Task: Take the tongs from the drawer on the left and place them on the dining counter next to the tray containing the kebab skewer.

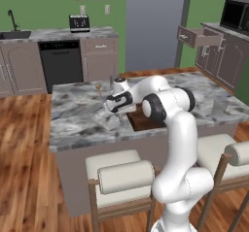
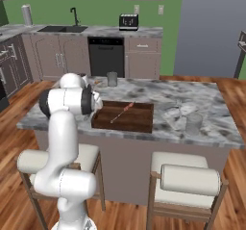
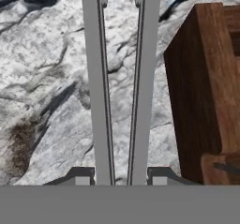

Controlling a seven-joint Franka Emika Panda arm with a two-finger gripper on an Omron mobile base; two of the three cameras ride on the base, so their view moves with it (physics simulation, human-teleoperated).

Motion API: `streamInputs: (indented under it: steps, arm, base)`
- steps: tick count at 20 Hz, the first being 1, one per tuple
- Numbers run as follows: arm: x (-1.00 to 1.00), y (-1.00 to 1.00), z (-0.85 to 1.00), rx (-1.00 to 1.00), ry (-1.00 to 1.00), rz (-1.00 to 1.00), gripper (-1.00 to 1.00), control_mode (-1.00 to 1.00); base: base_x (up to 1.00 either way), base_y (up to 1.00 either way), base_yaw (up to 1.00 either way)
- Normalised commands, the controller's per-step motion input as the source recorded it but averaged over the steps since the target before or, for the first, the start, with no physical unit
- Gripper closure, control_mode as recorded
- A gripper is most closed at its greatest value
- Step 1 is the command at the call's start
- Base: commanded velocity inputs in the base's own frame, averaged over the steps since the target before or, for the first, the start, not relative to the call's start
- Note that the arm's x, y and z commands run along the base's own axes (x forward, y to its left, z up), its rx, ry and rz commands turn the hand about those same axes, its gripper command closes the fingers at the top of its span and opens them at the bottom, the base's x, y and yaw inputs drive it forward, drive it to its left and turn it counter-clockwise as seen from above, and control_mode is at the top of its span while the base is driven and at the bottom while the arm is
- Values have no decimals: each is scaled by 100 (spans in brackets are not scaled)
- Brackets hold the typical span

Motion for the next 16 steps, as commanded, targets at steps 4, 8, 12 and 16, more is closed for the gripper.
streamInputs:
  steps: [4, 8, 12, 16]
  arm:
    - [48, 11, -25, 0, 1, 0, 100, -100]
    - [16, 10, -22, 0, 0, 0, 100, -100]
    - [-20, 1, -29, 0, 0, 0, -100, -100]
    - [-45, 0, -8, 0, 0, 0, -100, -100]
  base:
    - [0, 0, 0]
    - [0, 0, 0]
    - [0, 0, 0]
    - [0, 0, 0]
